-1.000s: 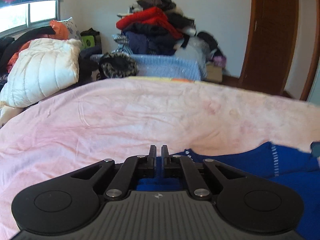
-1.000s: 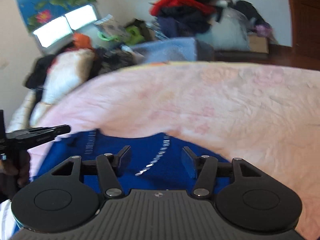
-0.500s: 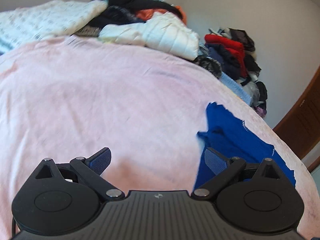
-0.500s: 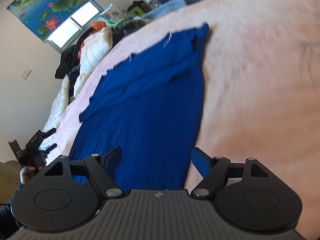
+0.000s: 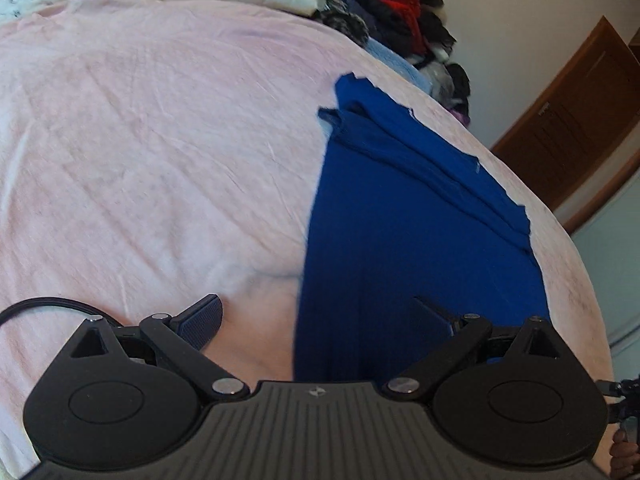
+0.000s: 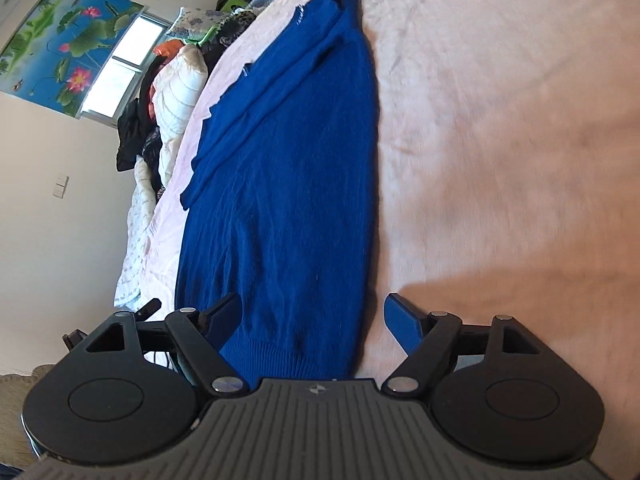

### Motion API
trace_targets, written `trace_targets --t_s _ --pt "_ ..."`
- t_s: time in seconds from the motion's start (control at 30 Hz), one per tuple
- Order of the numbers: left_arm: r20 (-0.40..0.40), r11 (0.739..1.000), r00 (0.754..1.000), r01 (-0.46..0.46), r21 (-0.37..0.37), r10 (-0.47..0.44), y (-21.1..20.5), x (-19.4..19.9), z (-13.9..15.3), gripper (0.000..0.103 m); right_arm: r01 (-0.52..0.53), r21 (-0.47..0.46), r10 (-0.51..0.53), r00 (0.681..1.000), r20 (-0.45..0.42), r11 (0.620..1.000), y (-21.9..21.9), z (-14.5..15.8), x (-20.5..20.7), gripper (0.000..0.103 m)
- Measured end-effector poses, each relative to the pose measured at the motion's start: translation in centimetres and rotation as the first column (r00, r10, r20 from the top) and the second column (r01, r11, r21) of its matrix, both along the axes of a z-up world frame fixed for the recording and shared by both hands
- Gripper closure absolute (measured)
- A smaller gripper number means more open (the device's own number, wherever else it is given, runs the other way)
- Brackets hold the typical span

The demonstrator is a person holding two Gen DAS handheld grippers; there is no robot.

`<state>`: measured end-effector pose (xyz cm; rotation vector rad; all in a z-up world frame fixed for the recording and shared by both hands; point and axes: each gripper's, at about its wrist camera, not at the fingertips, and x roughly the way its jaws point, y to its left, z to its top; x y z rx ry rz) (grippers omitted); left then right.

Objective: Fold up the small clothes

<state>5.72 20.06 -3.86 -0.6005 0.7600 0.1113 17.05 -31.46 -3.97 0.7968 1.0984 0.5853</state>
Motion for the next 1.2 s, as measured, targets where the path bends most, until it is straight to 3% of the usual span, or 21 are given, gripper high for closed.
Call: trace_targets --t_s 0.07,0.13,0.27,0.47,0.53,0.67,0.77,0.83,0.9,0.93,1.1,1.17,1.2 --pt "-0.013 0.998 0.999 0.043 -0.039 -0.043 -0.1 0.1 0.0 0.002 0.007 0.071 -0.004 0.999 -0.046 0.997 0.0 -0.8 -0.6 0.019" --pt "-0.027 0.987 0.995 0.090 -0.134 -0.094 0.2 0.2 -0.1 0.000 0.001 0.113 0.006 0.998 -0.061 0.994 0.6 -1.3 -1.1 0.017" --pt "-0.054 0.934 0.985 0.136 -0.331 -0.162 0.9 0.1 -1.0 0.000 -0.028 0.121 0.035 0.998 -0.057 0.992 1.7 -1.1 -1.6 0.013" --pt "-0.031 0.898 0.988 0.125 -0.423 -0.152 1.4 -1.2 -1.9 0.000 -0.047 0.195 0.065 0.994 -0.086 0.980 2.2 -1.5 -1.8 0.012" --pt "-0.025 0.871 0.982 0.154 -0.466 -0.187 1.2 -1.2 -2.3 0.000 -0.040 0.239 0.066 0.993 -0.102 0.970 2.2 -1.8 -1.7 0.013" --pt "-0.011 0.837 0.979 0.167 -0.521 -0.202 1.0 -1.3 -2.8 0.000 -0.054 0.236 0.080 0.992 -0.099 0.970 2.6 -1.7 -1.8 0.012" --pt "-0.018 0.833 0.978 0.165 -0.528 -0.206 0.7 -1.1 -2.9 0.000 -0.053 0.244 0.080 0.991 -0.103 0.968 2.8 -1.7 -1.8 0.012" --pt "-0.028 0.840 0.979 0.158 -0.519 -0.201 0.6 -0.9 -2.8 0.002 -0.029 0.255 0.060 0.992 -0.114 0.966 2.5 -1.9 -1.9 0.022" --pt "-0.045 0.866 0.982 0.140 -0.480 -0.183 0.4 -0.7 -2.5 0.013 -0.028 0.254 0.063 0.989 -0.132 0.967 2.4 -2.6 -1.8 0.072" --pt "-0.050 0.873 0.981 0.143 -0.466 -0.187 0.4 -0.7 -2.3 0.015 -0.039 0.236 0.073 0.988 -0.136 0.971 2.6 -2.9 -1.9 0.078" --pt "-0.055 0.872 0.978 0.155 -0.465 -0.203 0.5 -0.5 -2.3 0.018 -0.063 0.275 0.116 0.977 -0.180 0.959 3.1 -4.3 -2.5 0.070" --pt "-0.068 0.874 0.971 0.173 -0.454 -0.227 0.2 -0.4 -2.2 0.032 -0.066 0.278 0.118 0.978 -0.174 0.958 3.0 -4.1 -2.7 0.061" --pt "-0.078 0.869 0.965 0.187 -0.457 -0.249 0.0 -0.2 -2.4 0.046 -0.068 0.283 0.119 0.978 -0.170 0.957 2.9 -4.0 -2.7 0.058"
